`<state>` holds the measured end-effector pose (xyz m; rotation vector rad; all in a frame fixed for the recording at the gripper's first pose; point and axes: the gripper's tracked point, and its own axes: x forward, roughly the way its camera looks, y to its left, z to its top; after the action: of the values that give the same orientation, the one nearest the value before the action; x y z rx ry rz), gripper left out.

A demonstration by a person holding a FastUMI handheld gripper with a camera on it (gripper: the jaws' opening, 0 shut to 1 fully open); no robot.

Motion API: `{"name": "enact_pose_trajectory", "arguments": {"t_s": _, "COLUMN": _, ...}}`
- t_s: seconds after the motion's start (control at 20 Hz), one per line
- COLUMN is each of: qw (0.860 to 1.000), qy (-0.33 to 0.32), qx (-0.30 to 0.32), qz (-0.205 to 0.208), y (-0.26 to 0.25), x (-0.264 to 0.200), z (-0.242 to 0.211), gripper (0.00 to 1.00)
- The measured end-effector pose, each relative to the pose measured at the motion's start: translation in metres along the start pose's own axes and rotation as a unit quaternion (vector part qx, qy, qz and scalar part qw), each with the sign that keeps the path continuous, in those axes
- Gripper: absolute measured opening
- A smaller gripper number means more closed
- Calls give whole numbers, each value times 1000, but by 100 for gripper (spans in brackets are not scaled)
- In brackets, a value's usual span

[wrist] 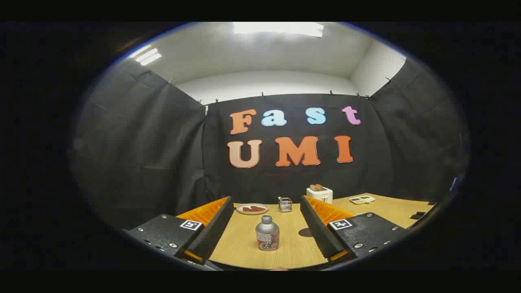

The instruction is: Take the bottle from table, then pour the juice into the cup, finally place the bottle on the coaster

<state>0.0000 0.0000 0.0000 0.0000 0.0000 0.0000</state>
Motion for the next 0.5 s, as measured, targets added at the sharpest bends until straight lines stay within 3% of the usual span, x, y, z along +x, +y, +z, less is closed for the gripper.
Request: {"name": "enact_pose_trajectory", "arguments": {"t_s": 0.5, "qw": 1000, "qy": 8, "qx": -4, "qz": 0, "y": -1, "x": 2, "z": -5, "gripper": 97}}
